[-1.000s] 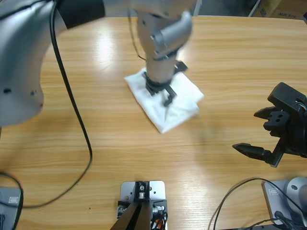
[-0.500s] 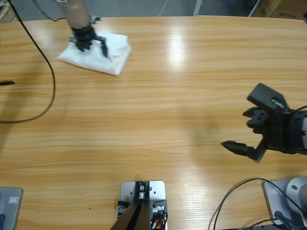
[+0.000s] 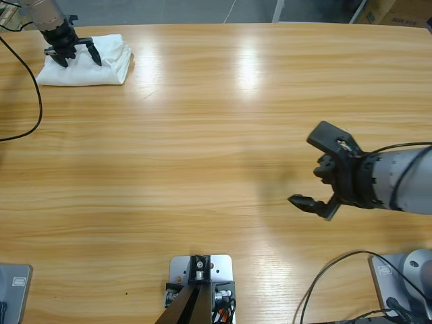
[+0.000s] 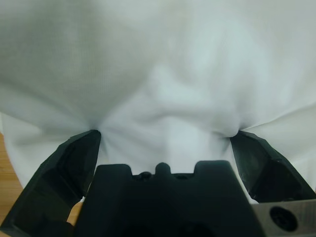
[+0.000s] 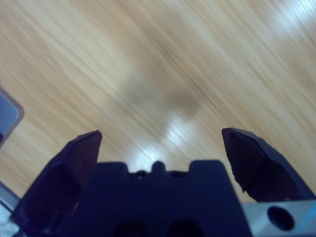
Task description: Fold clothes
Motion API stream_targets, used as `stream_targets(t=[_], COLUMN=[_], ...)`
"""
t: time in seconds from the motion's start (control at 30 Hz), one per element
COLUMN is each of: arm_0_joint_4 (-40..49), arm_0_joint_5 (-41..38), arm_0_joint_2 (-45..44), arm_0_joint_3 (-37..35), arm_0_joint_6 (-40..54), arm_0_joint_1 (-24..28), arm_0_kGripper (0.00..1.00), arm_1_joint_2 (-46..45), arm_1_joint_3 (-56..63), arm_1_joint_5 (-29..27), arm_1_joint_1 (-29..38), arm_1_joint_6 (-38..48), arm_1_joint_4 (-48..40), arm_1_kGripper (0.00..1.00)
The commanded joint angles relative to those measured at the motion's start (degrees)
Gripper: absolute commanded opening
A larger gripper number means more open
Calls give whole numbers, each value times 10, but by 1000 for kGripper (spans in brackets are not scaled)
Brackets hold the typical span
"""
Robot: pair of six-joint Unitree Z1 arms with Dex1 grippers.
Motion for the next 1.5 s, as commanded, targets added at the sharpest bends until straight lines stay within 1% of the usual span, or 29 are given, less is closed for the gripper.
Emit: stream_targets(t=[0.03,0.13,0.17,0.23,0.27,0.37,0.47,0.5,0.53,0.57,0.63,0.67,0.73,0.8,0.87,0.97,1.03,1.07,1.1,1.17,1.2,1.23,1.33,1.37,1.4,1.43,1.5], arm_0_joint_4=[30,48,53,82,90,89,87,84,59,8,-118,-156,-197,-211,-237,-251,-268,-265,-263,-260,-279,-312,-322,-323,-329,-329,-329], arm_0_joint_5=[0,-16,-19,-19,-18,-21,-36,-48,-53,-54,-66,-70,-81,-112,-131,-141,-143,-139,-138,-139,-155,-175,-179,-179,-179,-184,-187], arm_0_joint_2=[100,50,20,-47,-76,-177,-259,-294,-353,-419,-567,-643,-755,-799,-836,-876,-898,-899,-893,-868,-859,-868,-899,-900,-893,-877,-868], arm_0_joint_3=[-132,-157,-161,-160,-148,-68,17,60,147,255,501,619,767,845,912,971,989,983,981,978,999,1023,1031,1032,1035,1033,1031], arm_0_joint_6=[-50,-56,-53,-43,-36,-17,-7,-5,4,14,22,28,38,66,73,74,74,73,72,71,71,72,71,70,67,66,66], arm_0_joint_1=[31,32,32,31,31,32,37,35,26,17,14,14,14,10,8,7,-10,-21,-29,-58,-67,-67,-69,-78,-99,-113,-132], arm_0_kGripper=[1000,1000,1000,1000,1000,1000,1000,1000,1000,1000,1000,1000,1000,1000,1000,1000,1000,1000,1000,1000,1000,996,995,988,968,964,964], arm_1_joint_2=[50,25,4,-29,-41,-67,-91,-99,-106,-110,-120,-129,-142,-138,-139,-154,-178,-199,-207,-204,-197,-191,-212,-212,-206,-197,-192], arm_1_joint_3=[-27,-32,-45,-86,-102,-157,-187,-204,-216,-227,-247,-253,-268,-281,-262,-215,-179,-166,-164,-130,-117,-121,-128,-128,-129,-132,-151], arm_1_joint_5=[9,15,16,10,1,-18,-23,-28,-29,-31,-31,-30,-31,-30,-31,-45,-57,-64,-63,-57,-54,-56,-63,-64,-63,-61,-65], arm_1_joint_1=[-1,0,0,0,0,-1,-1,-1,0,-1,-2,-2,-2,-5,-5,-5,-5,-6,-5,-6,-6,-5,-6,-6,-6,-6,-6], arm_1_joint_6=[5,-2,-8,-21,-24,-46,-47,-47,-47,-47,-47,-47,-44,-40,-40,-35,-20,-14,-13,5,10,9,14,14,13,7,-37], arm_1_joint_4=[-17,-6,14,81,112,198,256,290,314,340,387,407,453,502,512,508,502,487,484,454,445,451,459,457,456,452,450], arm_1_kGripper=[982,1000,1000,1000,1000,1000,989,987,983,977,954,954,954,954,954,954,942,902,888,893,890,890,895,899,911,918,913])
